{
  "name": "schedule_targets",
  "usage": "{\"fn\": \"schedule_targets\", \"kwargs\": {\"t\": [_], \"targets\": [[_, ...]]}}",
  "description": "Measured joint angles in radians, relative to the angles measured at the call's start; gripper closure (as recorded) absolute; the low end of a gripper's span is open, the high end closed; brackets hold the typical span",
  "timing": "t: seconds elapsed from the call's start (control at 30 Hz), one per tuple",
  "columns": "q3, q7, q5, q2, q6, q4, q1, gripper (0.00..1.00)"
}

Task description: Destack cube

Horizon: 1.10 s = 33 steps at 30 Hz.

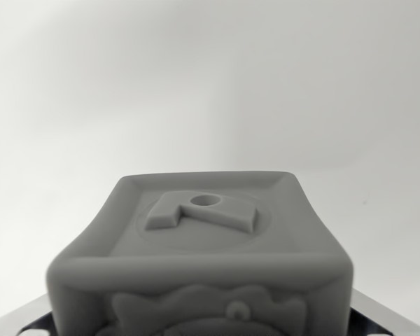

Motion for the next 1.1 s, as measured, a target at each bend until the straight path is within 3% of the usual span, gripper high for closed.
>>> {"fn": "schedule_targets", "kwargs": {"t": [1.1], "targets": [[0.015,-0.001,0.004,0.111,0.073,0.038,-0.012,1.0]]}}
